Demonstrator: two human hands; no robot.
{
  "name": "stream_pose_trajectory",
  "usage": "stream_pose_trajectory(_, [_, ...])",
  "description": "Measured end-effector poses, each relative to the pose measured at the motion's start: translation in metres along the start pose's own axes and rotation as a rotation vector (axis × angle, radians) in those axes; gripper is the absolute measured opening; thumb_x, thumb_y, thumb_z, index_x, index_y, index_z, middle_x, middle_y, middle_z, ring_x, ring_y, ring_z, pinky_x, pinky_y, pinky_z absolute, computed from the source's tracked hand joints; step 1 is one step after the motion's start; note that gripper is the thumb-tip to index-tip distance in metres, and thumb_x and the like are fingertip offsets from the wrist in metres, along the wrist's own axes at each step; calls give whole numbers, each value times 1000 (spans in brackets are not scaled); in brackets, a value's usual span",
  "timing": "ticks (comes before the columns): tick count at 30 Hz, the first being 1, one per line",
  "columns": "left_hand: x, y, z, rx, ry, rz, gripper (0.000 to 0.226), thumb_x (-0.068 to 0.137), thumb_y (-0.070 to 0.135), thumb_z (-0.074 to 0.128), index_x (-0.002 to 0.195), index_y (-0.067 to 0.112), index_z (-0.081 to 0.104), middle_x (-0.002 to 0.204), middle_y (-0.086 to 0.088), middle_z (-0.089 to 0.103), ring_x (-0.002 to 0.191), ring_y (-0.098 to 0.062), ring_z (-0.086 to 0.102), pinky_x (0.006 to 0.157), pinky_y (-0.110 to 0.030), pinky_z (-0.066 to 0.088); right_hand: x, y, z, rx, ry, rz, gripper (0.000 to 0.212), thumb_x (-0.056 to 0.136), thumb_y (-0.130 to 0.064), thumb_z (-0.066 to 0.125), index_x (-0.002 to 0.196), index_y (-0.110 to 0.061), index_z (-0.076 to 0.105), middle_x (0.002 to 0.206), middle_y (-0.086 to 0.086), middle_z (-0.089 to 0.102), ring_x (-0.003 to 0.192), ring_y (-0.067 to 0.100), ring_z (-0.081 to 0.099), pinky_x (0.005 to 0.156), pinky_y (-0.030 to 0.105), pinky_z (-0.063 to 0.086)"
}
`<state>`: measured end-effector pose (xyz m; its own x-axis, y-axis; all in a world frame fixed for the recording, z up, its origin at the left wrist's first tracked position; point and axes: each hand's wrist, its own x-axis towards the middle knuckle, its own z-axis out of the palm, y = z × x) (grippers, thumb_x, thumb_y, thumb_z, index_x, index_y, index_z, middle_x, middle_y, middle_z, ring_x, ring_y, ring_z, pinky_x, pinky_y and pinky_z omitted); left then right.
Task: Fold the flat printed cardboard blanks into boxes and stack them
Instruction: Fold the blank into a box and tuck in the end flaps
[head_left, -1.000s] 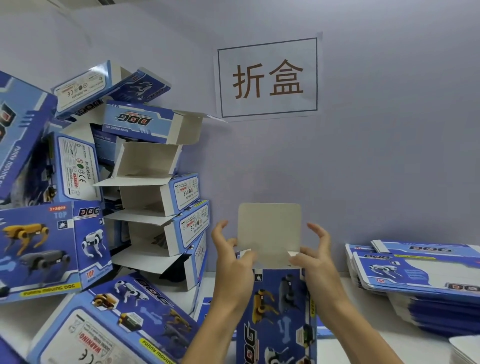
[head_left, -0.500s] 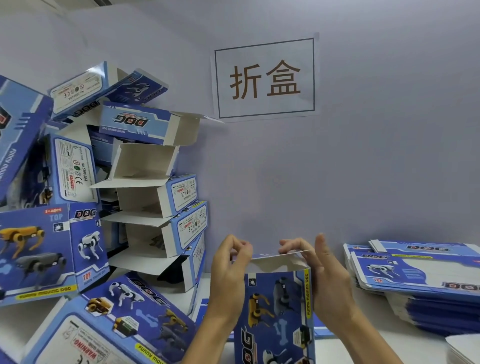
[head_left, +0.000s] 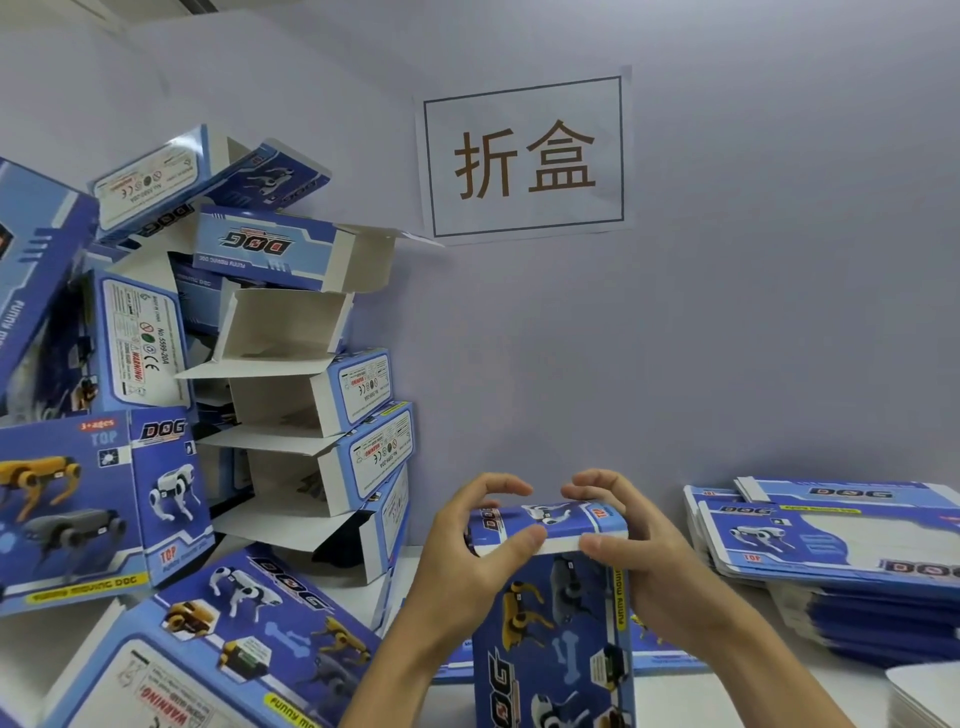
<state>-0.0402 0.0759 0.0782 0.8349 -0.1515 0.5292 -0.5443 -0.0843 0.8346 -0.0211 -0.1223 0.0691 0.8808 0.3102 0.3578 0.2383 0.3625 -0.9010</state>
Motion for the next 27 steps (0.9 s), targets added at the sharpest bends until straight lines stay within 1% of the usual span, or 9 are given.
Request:
stream_pose_trajectory(7, [3,-7,6,38,47,72,33,77,38,72,105,21,68,108,1,66,100,-10,68,68,-24,59,0,6,0,-27,63,-39,54,75,-6,81,123,-18,59,129,8,61,104,39,69,75,44,61])
stream_pose_trajectory(12, [6,-8,7,-31,66,66,66,69,72,71,119,30,58,109,13,68,103,-3,65,80,-17,53,-2,5,4,-152,31,-24,88,55,-18,91,124,-54,52,128,-7,61,108,31,69,83,47,59])
stream_pose_trajectory(14, [7,-6,6,-30,80,77,42,83,50,74,114,24,61,106,11,72,101,-4,67,79,-15,52,-3,3,2,-173,39,4,103,54,-14,92,127,-64,40,127,-12,54,107,25,70,80,42,60])
stream_pose_trajectory(17, [12,4,6,-81,182,19,8,94,32,62,102,29,64,94,26,72,93,11,65,74,-6,49,-2,1,-4,-146,-61,10,108,57,-5,91,121,-74,38,121,-12,65,114,27,66,82,38,59])
stream_pose_trajectory(18, [14,6,5,-99,193,-22,19,93,40,61,108,30,62,101,27,71,99,11,63,82,-9,50,-2,0,-4,-141,-85,0,107,57,-5,91,122,-73,40,122,-12,67,117,29,65,84,39,58])
stream_pose_trajectory(20, [17,6,2,-124,182,-122,65,76,67,57,130,31,52,124,18,61,119,-8,59,103,-35,48,-1,-1,-5,-121,-52,-38,105,58,-7,92,126,-69,43,128,-2,66,116,33,65,87,44,58])
stream_pose_trajectory(21, [17,7,0,-138,165,-161,81,67,73,55,136,33,46,127,16,58,120,-13,58,103,-44,48,0,-3,-5,-110,6,-73,103,58,-9,93,129,-66,44,131,4,64,114,34,66,88,47,58])
stream_pose_trajectory(25, [11,12,-3,-112,-84,-294,93,62,81,66,140,38,38,128,9,60,113,-11,62,90,-40,53,1,-13,-13,68,348,-237,78,68,-25,80,134,-51,48,129,18,63,105,32,71,93,58,53])
stream_pose_trajectory(27, [9,12,-6,-64,-221,-354,94,57,70,78,136,39,39,128,1,61,111,-17,66,93,-46,56,1,-17,-20,126,426,-280,70,71,-29,75,134,-47,50,127,16,64,104,33,71,96,61,51])
